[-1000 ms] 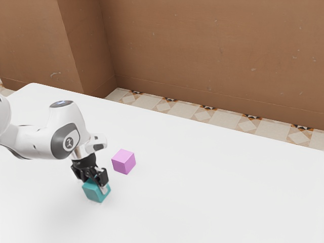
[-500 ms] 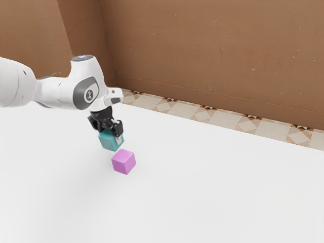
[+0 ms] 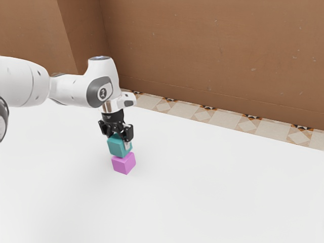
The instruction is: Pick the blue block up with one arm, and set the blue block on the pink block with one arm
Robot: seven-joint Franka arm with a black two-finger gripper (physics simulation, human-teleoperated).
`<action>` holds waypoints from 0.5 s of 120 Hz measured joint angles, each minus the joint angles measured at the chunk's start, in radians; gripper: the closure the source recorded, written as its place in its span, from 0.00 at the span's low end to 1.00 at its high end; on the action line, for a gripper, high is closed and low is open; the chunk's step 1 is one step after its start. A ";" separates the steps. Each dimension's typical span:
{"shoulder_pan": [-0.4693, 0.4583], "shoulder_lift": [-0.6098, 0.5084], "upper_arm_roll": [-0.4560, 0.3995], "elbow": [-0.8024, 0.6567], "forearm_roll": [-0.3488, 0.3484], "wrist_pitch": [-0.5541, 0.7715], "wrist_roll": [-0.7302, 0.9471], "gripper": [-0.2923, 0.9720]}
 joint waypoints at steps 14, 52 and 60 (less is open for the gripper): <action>0.000 0.005 0.000 0.002 -0.005 -0.010 0.000 0.39; 0.011 -0.255 0.005 -0.068 -0.021 -0.079 0.003 0.28; 0.027 -0.347 0.030 -0.085 -0.034 -0.122 0.011 0.27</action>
